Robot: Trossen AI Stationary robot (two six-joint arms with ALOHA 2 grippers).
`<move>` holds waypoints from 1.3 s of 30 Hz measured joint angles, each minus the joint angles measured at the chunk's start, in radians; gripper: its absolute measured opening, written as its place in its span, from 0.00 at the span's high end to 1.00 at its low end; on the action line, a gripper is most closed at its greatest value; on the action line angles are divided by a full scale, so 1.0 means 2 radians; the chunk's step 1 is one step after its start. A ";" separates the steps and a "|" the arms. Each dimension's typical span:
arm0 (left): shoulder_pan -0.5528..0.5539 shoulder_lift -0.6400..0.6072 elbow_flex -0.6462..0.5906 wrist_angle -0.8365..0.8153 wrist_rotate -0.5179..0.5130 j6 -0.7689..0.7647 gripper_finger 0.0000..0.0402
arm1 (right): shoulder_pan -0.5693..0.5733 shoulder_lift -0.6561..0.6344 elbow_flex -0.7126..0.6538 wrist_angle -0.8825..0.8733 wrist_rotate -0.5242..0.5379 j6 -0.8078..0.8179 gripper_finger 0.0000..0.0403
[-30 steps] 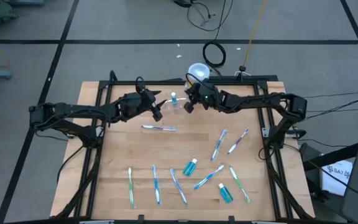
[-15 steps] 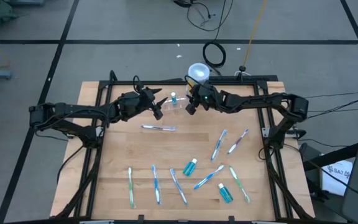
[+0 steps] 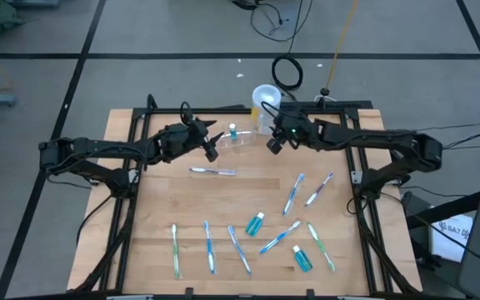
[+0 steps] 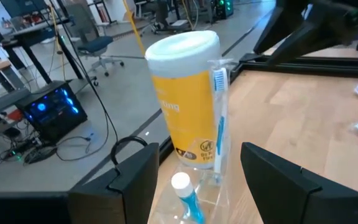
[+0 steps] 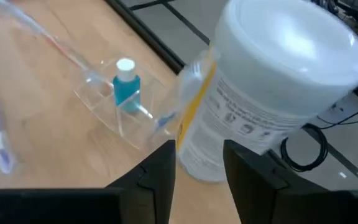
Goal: Pick & Place toothbrushing station
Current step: Put the top violet toothbrush into the left section of the transparent organizer
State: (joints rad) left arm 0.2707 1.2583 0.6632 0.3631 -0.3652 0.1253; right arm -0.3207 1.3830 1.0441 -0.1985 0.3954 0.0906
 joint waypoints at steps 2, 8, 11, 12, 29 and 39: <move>0.000 0.000 0.000 -0.001 0.000 -0.012 0.42 | 0.004 -0.016 -0.010 0.000 0.000 0.000 0.68; 0.000 0.000 0.000 -0.022 0.014 -0.030 0.42 | 0.008 -0.049 -0.022 0.013 0.000 0.000 0.68; -0.003 0.000 0.000 -0.035 0.073 -0.026 0.42 | 0.008 -0.059 -0.034 0.048 0.000 -0.009 0.69; -0.004 0.000 0.000 -0.040 0.100 -0.026 0.42 | 0.008 -0.059 -0.039 0.072 -0.001 -0.019 0.69; -0.083 0.010 0.000 -0.237 0.187 -0.056 0.42 | 0.006 -0.046 -0.156 0.521 -0.002 -0.204 0.70; -0.076 0.095 0.000 -0.223 0.126 -0.083 0.42 | 0.006 -0.046 -0.162 0.569 -0.002 -0.211 0.71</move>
State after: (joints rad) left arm 0.1196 1.4485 0.6640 -0.0828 -0.1142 -0.0408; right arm -0.3084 1.2908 0.7200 0.9390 0.3920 -0.3317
